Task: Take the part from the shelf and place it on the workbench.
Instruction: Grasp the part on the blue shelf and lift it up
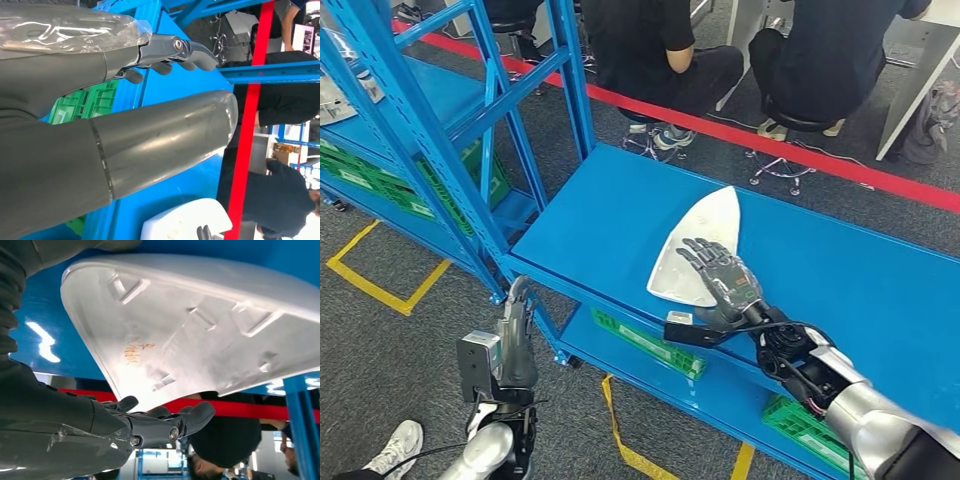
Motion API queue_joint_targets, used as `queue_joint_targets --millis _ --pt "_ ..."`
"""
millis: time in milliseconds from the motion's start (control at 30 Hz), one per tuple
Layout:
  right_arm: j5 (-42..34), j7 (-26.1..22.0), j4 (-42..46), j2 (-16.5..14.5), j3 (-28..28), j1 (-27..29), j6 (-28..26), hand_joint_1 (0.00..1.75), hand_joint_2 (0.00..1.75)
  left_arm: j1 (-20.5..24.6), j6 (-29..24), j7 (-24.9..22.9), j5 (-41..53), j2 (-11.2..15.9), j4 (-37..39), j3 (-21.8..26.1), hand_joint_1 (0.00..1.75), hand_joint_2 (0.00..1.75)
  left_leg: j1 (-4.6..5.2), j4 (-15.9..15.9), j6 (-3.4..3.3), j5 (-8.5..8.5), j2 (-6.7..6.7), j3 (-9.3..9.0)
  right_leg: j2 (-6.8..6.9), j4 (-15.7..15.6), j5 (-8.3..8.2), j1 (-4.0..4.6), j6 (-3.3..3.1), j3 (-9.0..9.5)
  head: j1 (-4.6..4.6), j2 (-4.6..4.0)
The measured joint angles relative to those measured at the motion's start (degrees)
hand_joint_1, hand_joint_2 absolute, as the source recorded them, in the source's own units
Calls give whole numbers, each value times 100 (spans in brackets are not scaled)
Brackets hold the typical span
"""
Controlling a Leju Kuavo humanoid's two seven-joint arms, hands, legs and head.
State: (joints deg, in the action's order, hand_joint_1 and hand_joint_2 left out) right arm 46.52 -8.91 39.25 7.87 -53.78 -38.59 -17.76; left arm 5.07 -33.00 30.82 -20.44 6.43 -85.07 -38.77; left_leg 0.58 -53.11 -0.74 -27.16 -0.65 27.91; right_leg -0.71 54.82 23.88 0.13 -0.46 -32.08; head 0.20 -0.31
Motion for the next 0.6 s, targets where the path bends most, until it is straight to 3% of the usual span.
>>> queue_joint_targets --millis 300,433,600 --pt "-28 81 -439 -56 4 -153 1 3 175 -4 27 17 -33 -9 35 0 0 0 1 0 0 0 0 -19 0 -4 0 0 0 21 5 0" --pt "-28 91 -544 -70 4 -184 8 175 175 -4 46 17 -35 -15 37 0 0 0 1 0 0 0 0 -25 1 -6 0 0 0 29 6 -1" --pt "-34 130 -679 -93 3 -185 48 175 175 -4 120 20 -34 -25 52 0 0 0 1 0 0 0 0 -25 0 -6 -5 0 7 30 8 -1"
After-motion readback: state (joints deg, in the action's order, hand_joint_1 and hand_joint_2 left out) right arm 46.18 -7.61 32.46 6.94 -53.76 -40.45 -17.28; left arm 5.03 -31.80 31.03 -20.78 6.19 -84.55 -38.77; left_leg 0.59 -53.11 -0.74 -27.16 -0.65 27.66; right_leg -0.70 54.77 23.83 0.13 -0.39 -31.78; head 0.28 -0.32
